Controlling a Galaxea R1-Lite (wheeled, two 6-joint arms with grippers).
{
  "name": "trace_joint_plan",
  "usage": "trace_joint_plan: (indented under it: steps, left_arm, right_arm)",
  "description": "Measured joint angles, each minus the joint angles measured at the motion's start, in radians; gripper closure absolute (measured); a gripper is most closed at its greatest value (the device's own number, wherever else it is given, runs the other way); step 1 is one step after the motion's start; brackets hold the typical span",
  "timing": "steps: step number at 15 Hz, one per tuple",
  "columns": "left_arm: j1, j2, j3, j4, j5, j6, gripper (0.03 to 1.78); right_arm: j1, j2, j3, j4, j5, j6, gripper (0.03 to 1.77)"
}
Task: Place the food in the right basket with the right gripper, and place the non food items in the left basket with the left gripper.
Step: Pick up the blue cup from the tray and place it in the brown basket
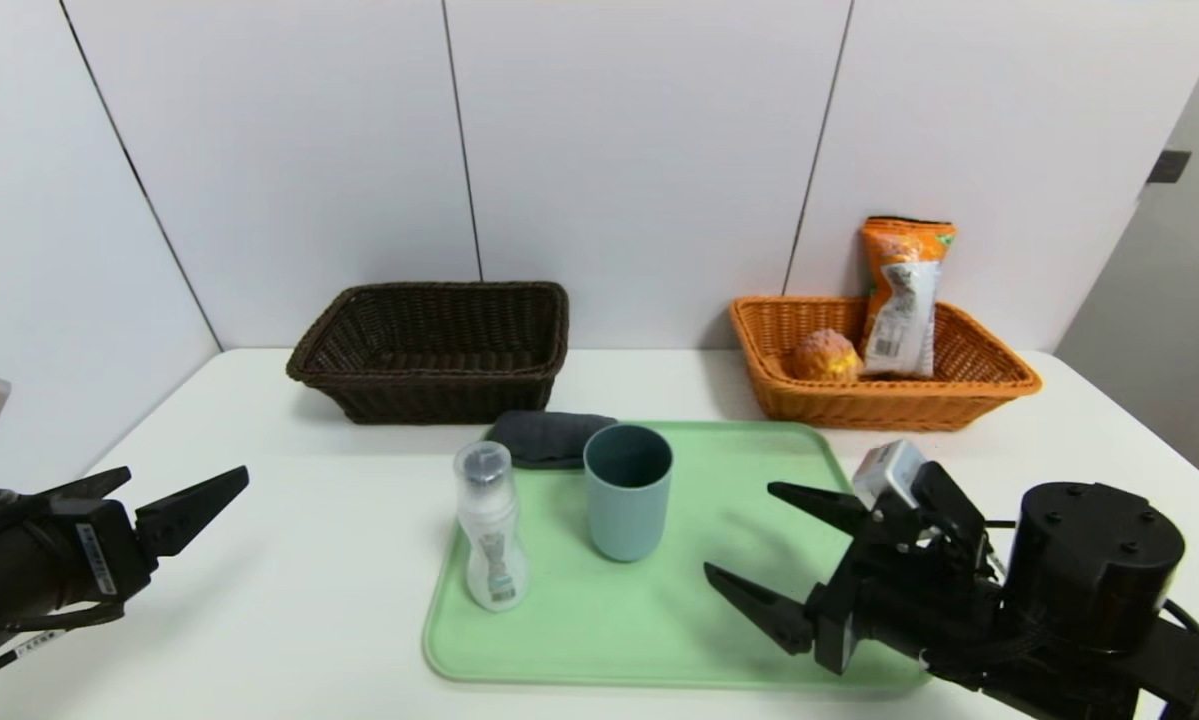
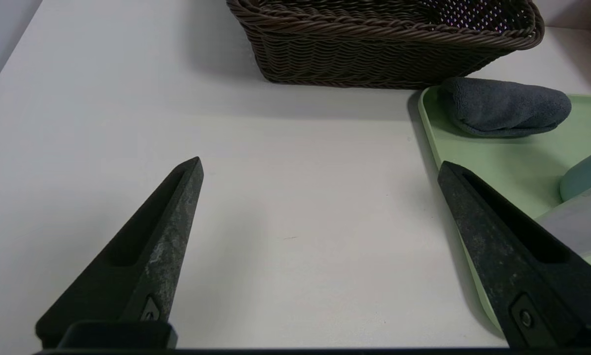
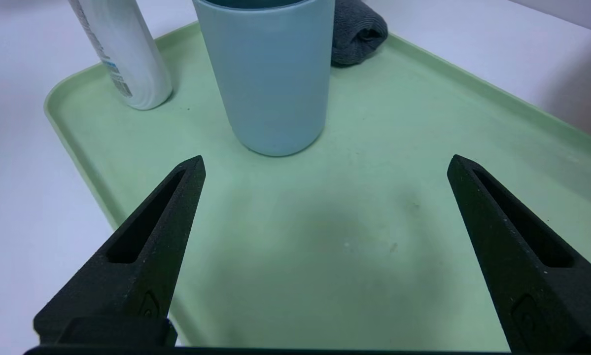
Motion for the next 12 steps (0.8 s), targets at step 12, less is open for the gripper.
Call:
trace_joint_plan:
  steps: [12]
  left_arm:
    - [0.000, 0.001, 0.010, 0.003, 0.000, 0.004, 0.12]
  right_arm:
    - [0.028, 0.281, -0.256, -0.058, 0.002, 0.053, 0.11]
